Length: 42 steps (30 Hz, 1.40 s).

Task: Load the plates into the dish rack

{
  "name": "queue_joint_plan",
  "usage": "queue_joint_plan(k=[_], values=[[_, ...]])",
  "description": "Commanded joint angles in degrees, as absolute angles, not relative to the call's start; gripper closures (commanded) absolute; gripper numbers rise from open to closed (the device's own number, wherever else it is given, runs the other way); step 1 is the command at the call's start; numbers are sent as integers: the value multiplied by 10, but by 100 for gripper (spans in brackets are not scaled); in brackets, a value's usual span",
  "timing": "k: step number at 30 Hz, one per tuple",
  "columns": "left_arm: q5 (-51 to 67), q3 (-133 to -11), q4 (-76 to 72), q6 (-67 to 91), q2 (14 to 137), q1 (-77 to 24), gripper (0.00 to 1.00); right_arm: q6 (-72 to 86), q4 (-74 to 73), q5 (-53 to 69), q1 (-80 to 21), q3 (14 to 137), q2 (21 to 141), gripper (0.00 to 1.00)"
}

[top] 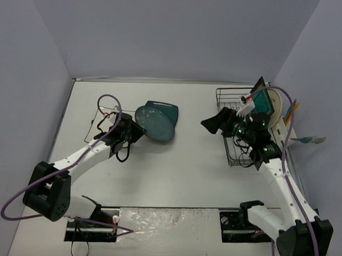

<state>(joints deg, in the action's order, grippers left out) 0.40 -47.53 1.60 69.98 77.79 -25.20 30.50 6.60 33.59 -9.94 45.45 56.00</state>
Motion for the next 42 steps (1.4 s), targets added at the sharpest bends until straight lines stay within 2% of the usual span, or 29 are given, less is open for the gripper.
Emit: queue_joint_plan(k=[1,10,18,25,29,33,36,42], values=[[40,-493,-96,693,688,-242,100,335,144,359,-149,507,627,0],[113,-450,-150,682,605,-239,100,365,237,351,-192,515,733,0],[176,-415,-204,667,538,-238,100,402,348,403,-209,526,824,0],[209,-400,-244,664,520,-237,100,419,399,446,-213,529,870,0],[223,-396,-259,663,522,-236,100,433,436,467,-213,525,878,4],[229,-393,-269,660,526,-236,100,456,469,485,-213,520,882,24],[229,-393,-273,657,529,-236,100,465,477,486,-213,517,878,49],[236,-395,-279,654,539,-236,100,449,452,482,-211,515,866,81]])
